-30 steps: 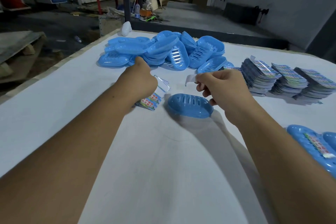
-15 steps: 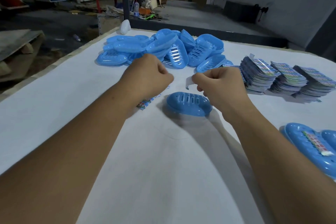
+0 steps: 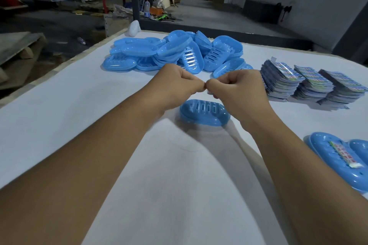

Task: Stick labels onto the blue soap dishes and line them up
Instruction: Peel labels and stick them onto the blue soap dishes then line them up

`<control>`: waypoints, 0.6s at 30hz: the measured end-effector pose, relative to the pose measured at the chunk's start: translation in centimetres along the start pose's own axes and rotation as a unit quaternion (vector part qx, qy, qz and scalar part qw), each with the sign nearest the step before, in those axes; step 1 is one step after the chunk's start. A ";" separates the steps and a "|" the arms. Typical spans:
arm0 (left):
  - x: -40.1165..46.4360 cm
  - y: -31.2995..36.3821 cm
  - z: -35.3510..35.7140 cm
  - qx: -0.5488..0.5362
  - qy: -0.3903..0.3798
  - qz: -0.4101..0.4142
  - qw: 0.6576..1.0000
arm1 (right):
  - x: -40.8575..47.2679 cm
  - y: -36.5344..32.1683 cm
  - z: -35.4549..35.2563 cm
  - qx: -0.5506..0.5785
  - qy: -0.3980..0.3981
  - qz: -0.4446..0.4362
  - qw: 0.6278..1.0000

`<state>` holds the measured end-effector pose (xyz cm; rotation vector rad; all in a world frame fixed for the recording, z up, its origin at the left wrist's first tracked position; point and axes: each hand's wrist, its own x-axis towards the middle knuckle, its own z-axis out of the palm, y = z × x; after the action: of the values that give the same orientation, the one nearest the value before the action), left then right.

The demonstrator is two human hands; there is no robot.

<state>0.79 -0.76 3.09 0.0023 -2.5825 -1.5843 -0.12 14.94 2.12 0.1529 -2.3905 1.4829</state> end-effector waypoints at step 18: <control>0.7 -0.2 -0.5 -0.005 0.064 -0.043 0.997 | 0.8 1.0 -0.7 -0.069 -0.004 0.015 0.998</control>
<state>0.11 -1.38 3.18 0.2087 -2.5078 -1.5692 -1.01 16.09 1.86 0.0905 -2.5013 1.3272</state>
